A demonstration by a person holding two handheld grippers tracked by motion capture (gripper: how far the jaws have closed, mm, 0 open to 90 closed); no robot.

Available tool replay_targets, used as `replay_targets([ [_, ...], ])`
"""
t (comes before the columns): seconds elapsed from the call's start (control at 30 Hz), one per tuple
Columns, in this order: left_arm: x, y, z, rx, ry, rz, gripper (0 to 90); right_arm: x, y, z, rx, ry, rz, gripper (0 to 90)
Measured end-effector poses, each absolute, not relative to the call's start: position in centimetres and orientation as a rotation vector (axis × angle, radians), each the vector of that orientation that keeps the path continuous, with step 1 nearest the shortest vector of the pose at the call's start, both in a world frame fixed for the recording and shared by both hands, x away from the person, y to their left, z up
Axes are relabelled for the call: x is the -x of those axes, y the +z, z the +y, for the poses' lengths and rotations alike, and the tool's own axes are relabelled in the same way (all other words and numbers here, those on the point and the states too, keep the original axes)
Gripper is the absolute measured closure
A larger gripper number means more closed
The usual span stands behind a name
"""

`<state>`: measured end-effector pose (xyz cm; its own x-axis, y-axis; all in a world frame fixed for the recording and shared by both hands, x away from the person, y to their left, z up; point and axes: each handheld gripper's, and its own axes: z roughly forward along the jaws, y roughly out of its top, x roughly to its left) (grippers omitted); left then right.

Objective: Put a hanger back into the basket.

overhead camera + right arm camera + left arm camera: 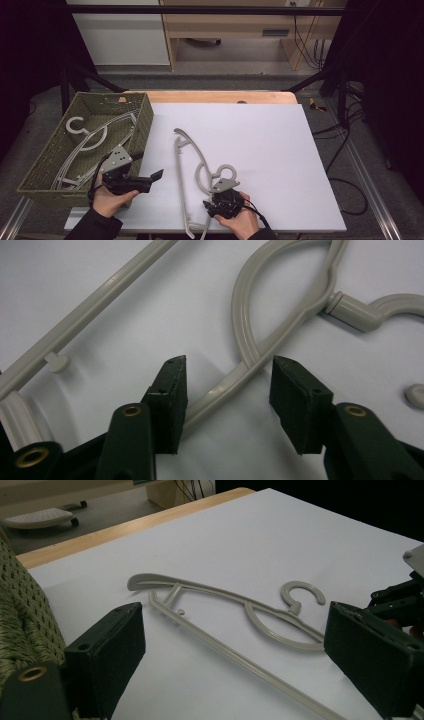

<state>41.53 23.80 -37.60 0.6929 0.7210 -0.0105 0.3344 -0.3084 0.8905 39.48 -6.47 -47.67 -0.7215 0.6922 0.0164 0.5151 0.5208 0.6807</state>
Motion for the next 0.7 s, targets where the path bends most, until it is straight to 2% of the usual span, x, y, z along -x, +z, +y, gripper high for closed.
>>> replay_targets([
  [0.37,-41.4,-37.5,23.8,-1.902,0.49,0.819,9.2,-40.0,-47.2,-7.5,-1.109,0.957,2.513,61.1],
  [0.7,-41.4,-37.6,23.7,-1.911,0.488,0.817,9.4,-40.9,-46.8,-10.1,-1.254,0.916,2.484,69.8],
])
